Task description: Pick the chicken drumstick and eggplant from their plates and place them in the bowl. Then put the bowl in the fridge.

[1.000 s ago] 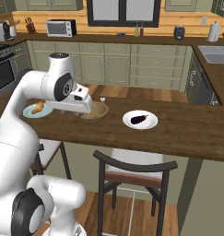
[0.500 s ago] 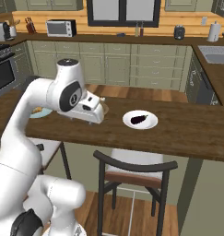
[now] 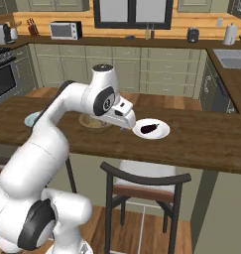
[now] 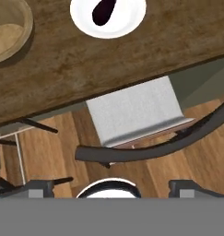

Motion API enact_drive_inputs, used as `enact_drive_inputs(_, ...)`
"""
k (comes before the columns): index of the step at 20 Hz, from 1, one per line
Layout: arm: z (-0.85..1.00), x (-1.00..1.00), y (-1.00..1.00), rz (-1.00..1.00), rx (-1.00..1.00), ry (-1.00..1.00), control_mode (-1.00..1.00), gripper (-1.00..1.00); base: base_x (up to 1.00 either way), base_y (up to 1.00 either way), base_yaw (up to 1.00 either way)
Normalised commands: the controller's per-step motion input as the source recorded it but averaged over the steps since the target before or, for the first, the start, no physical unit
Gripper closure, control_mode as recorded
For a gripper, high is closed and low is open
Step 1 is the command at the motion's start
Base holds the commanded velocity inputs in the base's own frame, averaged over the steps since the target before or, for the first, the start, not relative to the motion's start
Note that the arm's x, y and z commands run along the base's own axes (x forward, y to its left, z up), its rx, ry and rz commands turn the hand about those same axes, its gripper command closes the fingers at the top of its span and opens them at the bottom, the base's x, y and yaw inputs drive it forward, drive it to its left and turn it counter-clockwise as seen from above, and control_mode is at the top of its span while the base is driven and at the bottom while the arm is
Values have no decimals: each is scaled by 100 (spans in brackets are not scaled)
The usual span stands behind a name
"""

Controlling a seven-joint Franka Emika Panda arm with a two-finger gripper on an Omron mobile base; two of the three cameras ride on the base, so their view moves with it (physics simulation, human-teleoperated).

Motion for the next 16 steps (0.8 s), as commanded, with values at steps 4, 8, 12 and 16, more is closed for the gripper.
enact_drive_inputs(4, -39, 92, -43, -10, 0, -3, -100, -100, 0, 0, 0)
enact_drive_inputs(8, -37, 99, -45, -11, 0, -5, -100, -100, 0, 0, 0)
enact_drive_inputs(12, -39, 100, -24, -6, 0, 1, -100, -100, 0, 0, 0)
enact_drive_inputs(16, -31, 99, -7, 0, 3, 1, -100, -100, 0, 0, 0)
